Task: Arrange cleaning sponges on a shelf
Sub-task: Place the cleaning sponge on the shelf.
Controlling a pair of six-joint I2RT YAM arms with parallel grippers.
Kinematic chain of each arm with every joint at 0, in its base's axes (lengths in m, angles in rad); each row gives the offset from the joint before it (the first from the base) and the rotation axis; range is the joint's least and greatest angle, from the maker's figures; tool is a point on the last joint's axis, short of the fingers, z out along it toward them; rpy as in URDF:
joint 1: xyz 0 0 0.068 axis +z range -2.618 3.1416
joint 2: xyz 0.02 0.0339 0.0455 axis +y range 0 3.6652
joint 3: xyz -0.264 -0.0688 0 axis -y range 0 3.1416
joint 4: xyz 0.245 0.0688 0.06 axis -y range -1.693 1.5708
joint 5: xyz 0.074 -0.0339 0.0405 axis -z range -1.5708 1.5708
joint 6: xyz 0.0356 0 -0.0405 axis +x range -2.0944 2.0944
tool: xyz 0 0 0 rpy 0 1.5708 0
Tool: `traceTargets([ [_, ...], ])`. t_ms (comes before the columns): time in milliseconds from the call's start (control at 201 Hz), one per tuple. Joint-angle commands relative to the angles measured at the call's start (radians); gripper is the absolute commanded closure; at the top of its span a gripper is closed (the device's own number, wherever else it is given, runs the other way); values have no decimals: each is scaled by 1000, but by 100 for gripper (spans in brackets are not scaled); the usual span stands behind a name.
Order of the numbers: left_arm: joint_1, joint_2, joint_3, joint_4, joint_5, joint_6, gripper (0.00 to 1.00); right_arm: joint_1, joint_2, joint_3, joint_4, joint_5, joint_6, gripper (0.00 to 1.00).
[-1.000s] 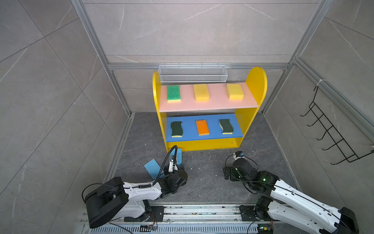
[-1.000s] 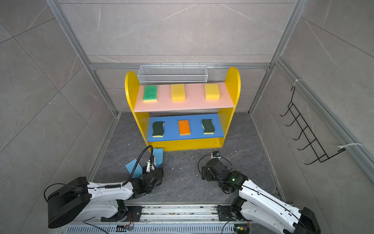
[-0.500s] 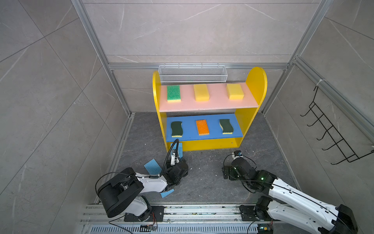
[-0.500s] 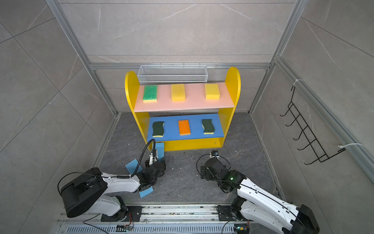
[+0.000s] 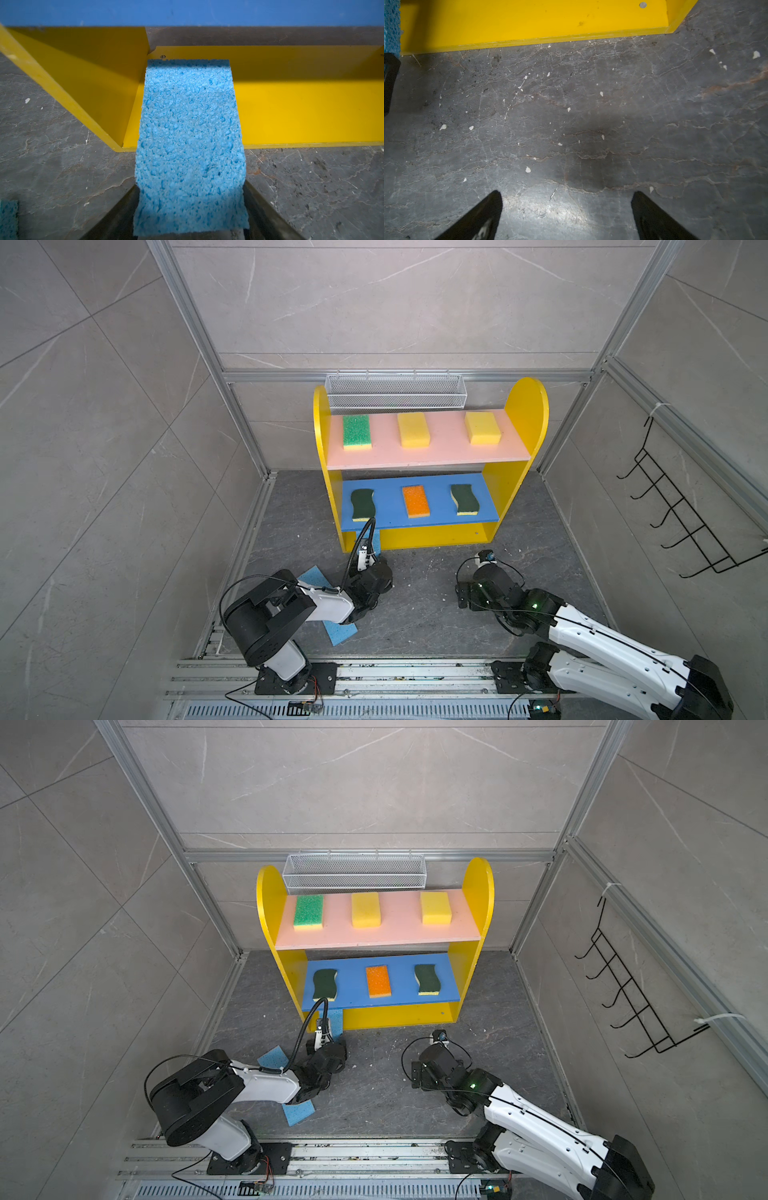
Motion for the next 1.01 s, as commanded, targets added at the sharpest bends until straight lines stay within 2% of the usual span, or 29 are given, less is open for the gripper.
traceTargets([
  [0, 12, 27, 45, 73, -24, 55, 29, 7, -10, -14, 4, 11, -15, 1],
  [742, 32, 93, 67, 104, -105, 42, 29, 7, -24, -17, -7, -1, -12, 1],
  [1001, 59, 147, 86, 124, -92, 55, 29, 6, -13, -10, -8, -3, -20, 1],
])
